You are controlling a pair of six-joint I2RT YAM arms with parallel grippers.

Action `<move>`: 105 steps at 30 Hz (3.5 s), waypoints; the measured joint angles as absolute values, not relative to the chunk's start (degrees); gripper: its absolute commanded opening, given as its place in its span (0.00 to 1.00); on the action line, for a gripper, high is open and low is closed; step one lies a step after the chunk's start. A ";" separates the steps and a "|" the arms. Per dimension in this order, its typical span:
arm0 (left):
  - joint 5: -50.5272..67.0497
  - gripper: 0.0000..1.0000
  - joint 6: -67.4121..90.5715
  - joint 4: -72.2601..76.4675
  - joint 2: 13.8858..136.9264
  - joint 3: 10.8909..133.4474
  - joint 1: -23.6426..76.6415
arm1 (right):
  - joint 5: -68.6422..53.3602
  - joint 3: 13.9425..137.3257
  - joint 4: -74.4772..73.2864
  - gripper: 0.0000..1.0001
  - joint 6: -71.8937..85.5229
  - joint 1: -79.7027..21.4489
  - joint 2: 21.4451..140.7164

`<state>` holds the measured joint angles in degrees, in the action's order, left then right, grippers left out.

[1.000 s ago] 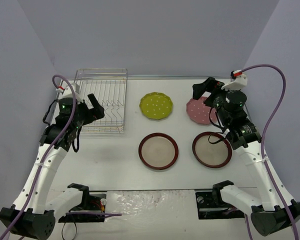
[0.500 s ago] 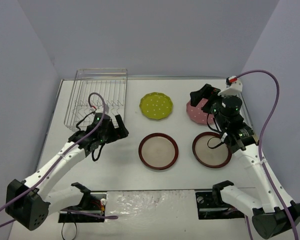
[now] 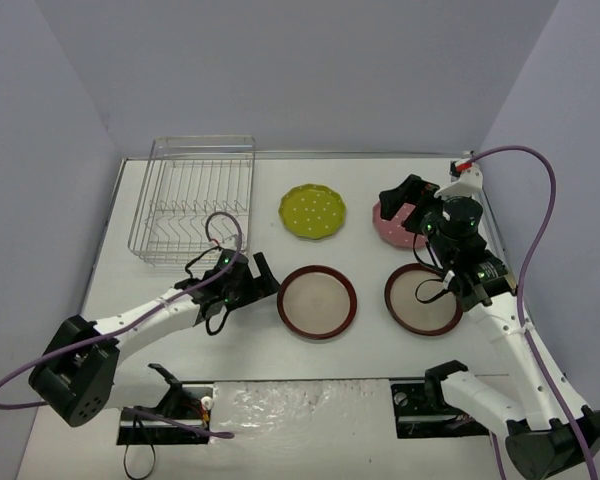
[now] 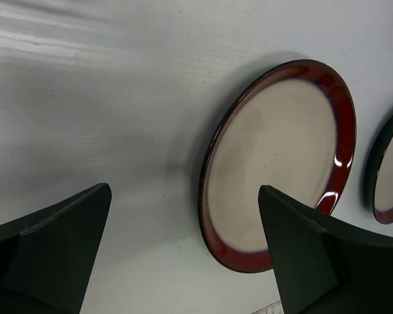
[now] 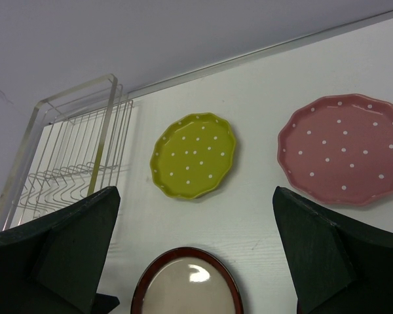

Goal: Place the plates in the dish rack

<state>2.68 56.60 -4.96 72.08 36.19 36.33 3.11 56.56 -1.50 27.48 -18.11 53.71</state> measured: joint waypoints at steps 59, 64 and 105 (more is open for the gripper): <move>13.84 0.00 73.00 35.56 90.61 24.70 42.97 | 4.32 55.13 -2.22 1.00 28.71 -18.48 50.65; 12.31 0.00 71.22 30.81 88.84 26.09 43.68 | 4.33 55.13 -2.26 1.00 28.70 -18.48 50.46; -7.51 0.00 32.36 -33.79 73.05 75.02 42.54 | 5.64 55.16 -4.30 1.00 28.67 -19.33 50.16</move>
